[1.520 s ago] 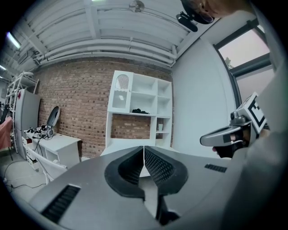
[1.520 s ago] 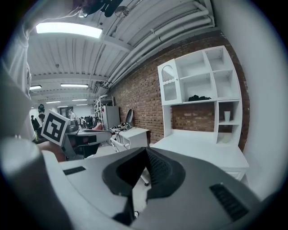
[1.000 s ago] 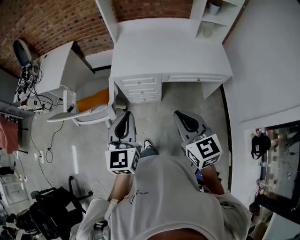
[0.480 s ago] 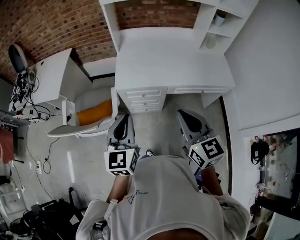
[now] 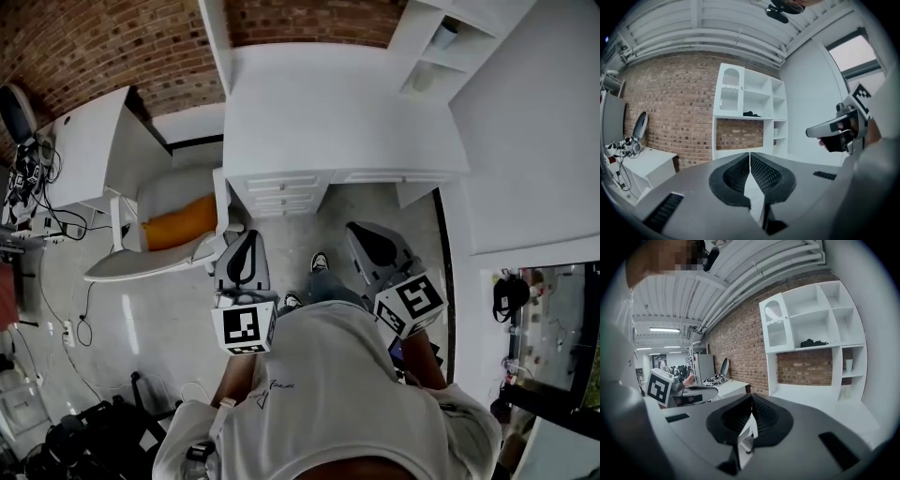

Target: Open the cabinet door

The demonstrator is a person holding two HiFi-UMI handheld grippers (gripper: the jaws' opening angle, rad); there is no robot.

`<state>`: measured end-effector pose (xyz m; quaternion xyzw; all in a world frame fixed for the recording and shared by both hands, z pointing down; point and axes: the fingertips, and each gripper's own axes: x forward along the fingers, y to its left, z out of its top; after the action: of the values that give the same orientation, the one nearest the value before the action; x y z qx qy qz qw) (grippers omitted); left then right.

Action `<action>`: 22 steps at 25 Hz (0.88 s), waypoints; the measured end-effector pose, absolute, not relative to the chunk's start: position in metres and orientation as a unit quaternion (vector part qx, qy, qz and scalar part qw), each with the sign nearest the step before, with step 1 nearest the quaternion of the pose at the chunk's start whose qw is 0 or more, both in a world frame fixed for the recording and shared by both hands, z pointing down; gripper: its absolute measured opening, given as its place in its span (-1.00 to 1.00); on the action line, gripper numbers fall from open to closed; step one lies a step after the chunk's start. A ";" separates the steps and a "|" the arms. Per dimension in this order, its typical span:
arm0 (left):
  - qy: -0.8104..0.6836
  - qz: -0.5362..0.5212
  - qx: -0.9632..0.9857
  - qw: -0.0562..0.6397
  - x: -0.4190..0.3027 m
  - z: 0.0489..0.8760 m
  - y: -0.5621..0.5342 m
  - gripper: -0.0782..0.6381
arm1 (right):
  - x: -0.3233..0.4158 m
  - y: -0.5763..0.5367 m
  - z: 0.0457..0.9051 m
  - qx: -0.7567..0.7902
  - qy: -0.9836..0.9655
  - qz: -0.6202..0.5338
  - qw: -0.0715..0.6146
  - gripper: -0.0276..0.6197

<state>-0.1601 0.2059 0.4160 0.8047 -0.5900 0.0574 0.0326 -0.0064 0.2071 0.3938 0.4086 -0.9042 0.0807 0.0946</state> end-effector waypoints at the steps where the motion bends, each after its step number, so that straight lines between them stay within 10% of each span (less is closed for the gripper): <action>1: -0.589 0.057 0.805 0.047 -0.160 0.421 0.201 -0.73 | -0.008 0.201 0.396 0.407 -0.904 0.081 0.098 -0.84; 22: -0.582 0.054 0.811 0.023 -0.132 0.401 -0.032 -0.73 | 0.001 -0.050 0.409 0.374 -0.920 0.096 0.066 -0.84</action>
<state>-0.1323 -0.0316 0.4014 0.8107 -0.5825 0.0542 0.0228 0.0006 -0.0504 0.4092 0.3740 -0.9201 0.0957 0.0659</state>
